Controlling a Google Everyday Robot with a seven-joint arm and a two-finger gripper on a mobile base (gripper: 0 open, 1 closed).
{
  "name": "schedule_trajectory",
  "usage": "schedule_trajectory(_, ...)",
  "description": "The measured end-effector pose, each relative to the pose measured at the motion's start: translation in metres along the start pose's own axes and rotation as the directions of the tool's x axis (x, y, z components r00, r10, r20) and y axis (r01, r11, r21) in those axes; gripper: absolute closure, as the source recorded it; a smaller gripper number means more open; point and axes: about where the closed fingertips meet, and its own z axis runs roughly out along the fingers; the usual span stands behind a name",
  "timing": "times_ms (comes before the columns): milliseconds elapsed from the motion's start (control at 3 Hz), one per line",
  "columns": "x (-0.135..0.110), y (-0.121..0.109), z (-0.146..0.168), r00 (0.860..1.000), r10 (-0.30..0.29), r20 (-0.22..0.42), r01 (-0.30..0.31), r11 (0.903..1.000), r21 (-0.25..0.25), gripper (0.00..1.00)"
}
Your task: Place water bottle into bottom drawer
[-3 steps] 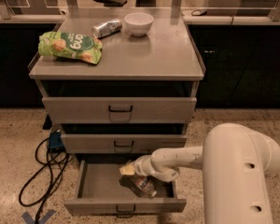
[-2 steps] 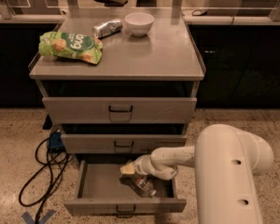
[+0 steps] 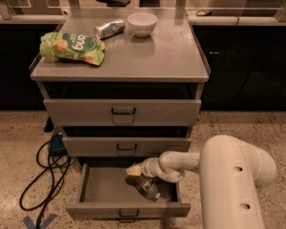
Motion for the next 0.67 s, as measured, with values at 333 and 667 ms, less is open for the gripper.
schedule_trajectory(333, 0.002, -0.006, 0.009, 1.0, 0.014, -0.013, -0.014, 0.9998, -0.011, 1.0)
schedule_trajectory(667, 0.004, -0.017, 0.022, 0.999, 0.041, -0.031, -0.042, 0.9989, -0.022, 1.0)
